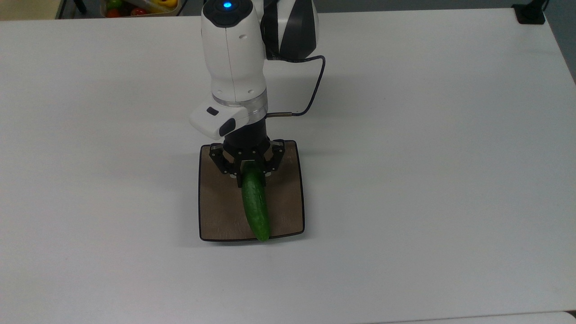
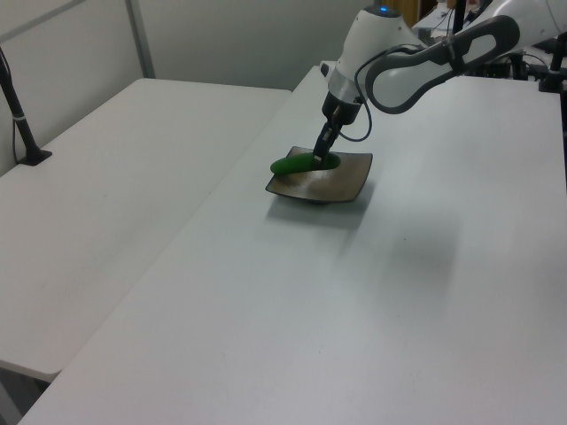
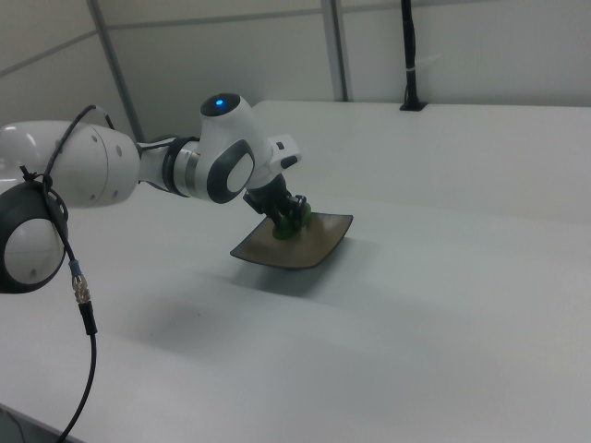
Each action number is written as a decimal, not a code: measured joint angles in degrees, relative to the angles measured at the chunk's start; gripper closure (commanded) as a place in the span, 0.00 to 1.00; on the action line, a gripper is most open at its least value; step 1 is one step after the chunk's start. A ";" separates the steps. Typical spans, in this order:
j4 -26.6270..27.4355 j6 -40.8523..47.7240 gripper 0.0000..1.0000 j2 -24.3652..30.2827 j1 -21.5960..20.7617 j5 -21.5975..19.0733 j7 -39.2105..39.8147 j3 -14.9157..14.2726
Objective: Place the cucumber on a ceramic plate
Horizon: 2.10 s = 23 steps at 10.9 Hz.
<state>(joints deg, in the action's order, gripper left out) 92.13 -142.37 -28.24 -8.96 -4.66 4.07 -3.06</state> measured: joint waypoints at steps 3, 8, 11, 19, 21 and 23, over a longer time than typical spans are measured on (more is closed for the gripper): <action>0.86 0.00 0.70 -0.01 -0.14 0.17 0.01 0.00; 1.63 0.01 0.14 0.00 -0.14 0.18 0.01 -0.08; 1.78 0.01 0.00 0.04 -0.14 0.18 -0.33 -0.16; 0.81 28.67 0.00 19.31 0.69 0.18 -3.33 -0.88; 0.86 39.60 0.00 26.37 1.31 0.18 -3.35 -1.51; 1.15 48.86 0.00 31.28 1.31 0.18 -4.21 -1.63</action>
<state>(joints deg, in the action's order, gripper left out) 93.28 -93.51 3.04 -7.66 -4.48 -0.14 -4.69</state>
